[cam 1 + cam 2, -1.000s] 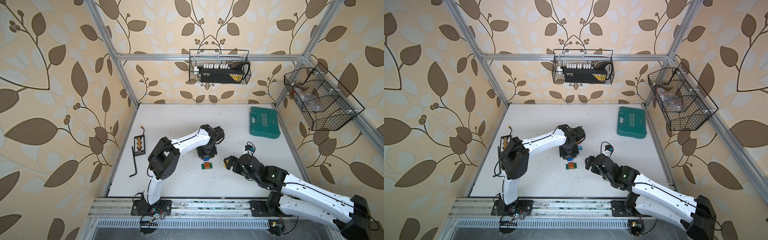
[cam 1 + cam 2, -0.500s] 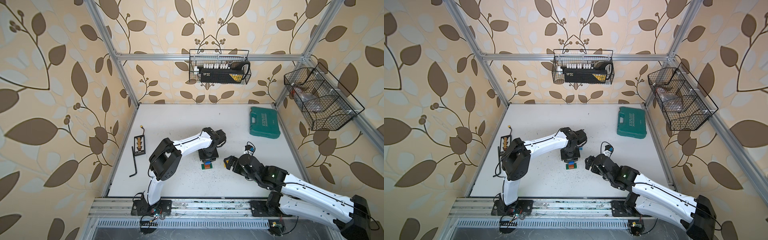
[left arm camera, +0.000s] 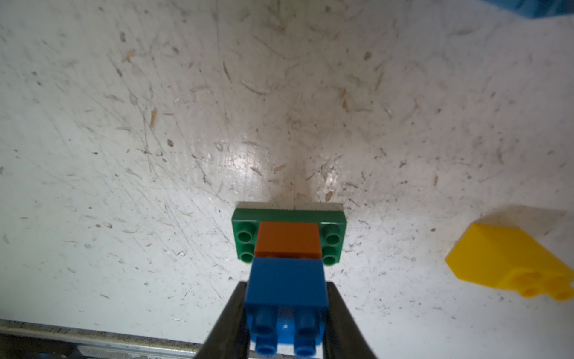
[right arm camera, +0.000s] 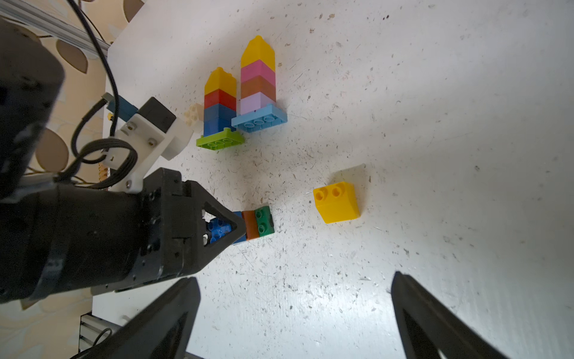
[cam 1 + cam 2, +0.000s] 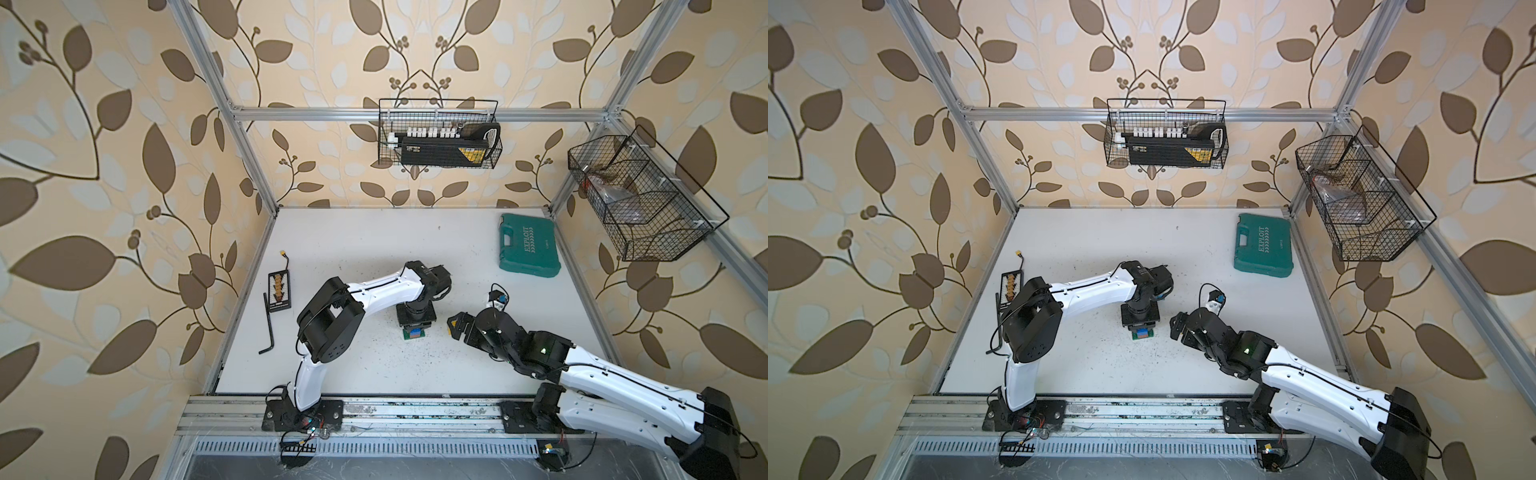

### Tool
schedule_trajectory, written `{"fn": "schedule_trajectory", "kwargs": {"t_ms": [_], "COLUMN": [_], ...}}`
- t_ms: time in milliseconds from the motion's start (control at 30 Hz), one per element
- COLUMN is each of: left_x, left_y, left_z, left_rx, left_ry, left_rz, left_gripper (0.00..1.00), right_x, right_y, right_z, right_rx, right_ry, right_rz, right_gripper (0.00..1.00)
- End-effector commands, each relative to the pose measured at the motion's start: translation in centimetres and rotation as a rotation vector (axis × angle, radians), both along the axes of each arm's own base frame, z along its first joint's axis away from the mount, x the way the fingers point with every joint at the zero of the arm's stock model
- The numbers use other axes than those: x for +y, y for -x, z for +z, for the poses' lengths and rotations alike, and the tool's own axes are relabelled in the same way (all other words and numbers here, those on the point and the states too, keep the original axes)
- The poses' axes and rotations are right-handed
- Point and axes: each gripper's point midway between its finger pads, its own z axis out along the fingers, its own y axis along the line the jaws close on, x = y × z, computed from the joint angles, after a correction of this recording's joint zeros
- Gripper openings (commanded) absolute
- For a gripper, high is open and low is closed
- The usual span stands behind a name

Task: Assemble the number 1 with lego
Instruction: Assemble the lego brick with the lego brick.

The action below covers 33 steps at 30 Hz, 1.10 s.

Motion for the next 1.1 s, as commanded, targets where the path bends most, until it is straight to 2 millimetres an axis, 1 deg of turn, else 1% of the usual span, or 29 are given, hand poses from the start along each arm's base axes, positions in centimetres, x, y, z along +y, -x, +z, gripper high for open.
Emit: {"fn": "schedule_trajectory", "kwargs": {"t_ms": [0,233,300,500,600,767,900,1067], "left_x": [0.8,0.9,1.0,0.9,1.2,2.0,2.4,2.6], "left_y": [0.9,1.4,1.6,2.2,2.4,2.8,3.0,2.5], "left_z": [-0.6,-1.6,-2.1,-3.9,-4.7,-5.8,-5.9,-4.8], "left_rx": [0.031,0.047,0.056,0.093,0.104,0.127,0.133,0.138], "left_ry": [-0.023,-0.022,-0.025,-0.022,-0.036,-0.081,-0.092,-0.129], "left_rz": [-0.008,0.004,0.01,0.021,0.024,0.012,-0.022,-0.138], "left_gripper": [0.23,0.19,0.18,0.1,0.07,0.05,0.04,0.01], "right_x": [-0.3,-0.3,-0.3,-0.3,-0.3,-0.3,-0.3,-0.2], "right_y": [0.1,0.1,0.1,0.1,0.1,0.0,0.0,-0.1], "right_z": [-0.5,-0.5,-0.5,-0.6,-0.7,-0.7,-0.7,-0.7], "right_rx": [0.014,0.015,0.016,0.021,0.022,0.024,0.026,0.029], "right_ry": [0.013,0.015,0.015,0.02,0.02,0.026,0.029,0.033], "right_rz": [-0.011,-0.012,-0.011,-0.011,-0.014,-0.015,-0.016,-0.017], "right_gripper": [0.99,0.99,0.99,0.99,0.99,0.99,0.99,0.99]}}
